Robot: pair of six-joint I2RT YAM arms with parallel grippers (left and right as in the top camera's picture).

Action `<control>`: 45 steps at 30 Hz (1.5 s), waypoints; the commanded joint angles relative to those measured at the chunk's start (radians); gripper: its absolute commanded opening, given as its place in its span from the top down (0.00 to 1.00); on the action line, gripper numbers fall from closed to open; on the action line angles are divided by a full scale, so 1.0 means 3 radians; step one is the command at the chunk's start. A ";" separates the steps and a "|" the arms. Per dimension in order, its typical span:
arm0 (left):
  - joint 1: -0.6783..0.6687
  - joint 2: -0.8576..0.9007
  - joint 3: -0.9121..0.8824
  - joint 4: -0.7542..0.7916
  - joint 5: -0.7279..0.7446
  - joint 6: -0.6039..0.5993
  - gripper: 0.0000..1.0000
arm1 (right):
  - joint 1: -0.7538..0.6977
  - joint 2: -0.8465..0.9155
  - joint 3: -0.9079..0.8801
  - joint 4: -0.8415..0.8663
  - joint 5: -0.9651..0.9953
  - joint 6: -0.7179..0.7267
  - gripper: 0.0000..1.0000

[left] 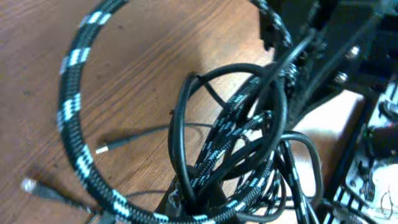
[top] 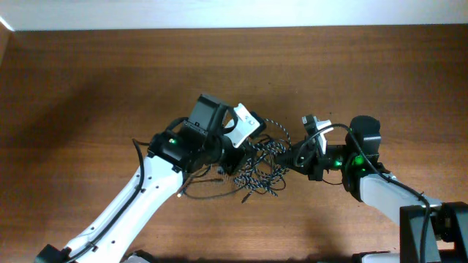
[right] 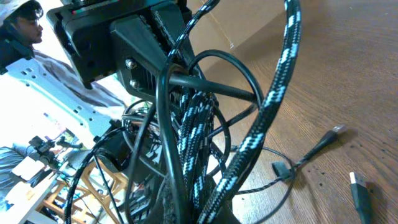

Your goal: Untangle cables

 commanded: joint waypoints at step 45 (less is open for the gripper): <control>0.1369 -0.0324 -0.0053 -0.0507 0.1497 0.0599 1.00 | 0.1007 -0.0243 0.0209 0.1020 0.0876 0.0849 0.66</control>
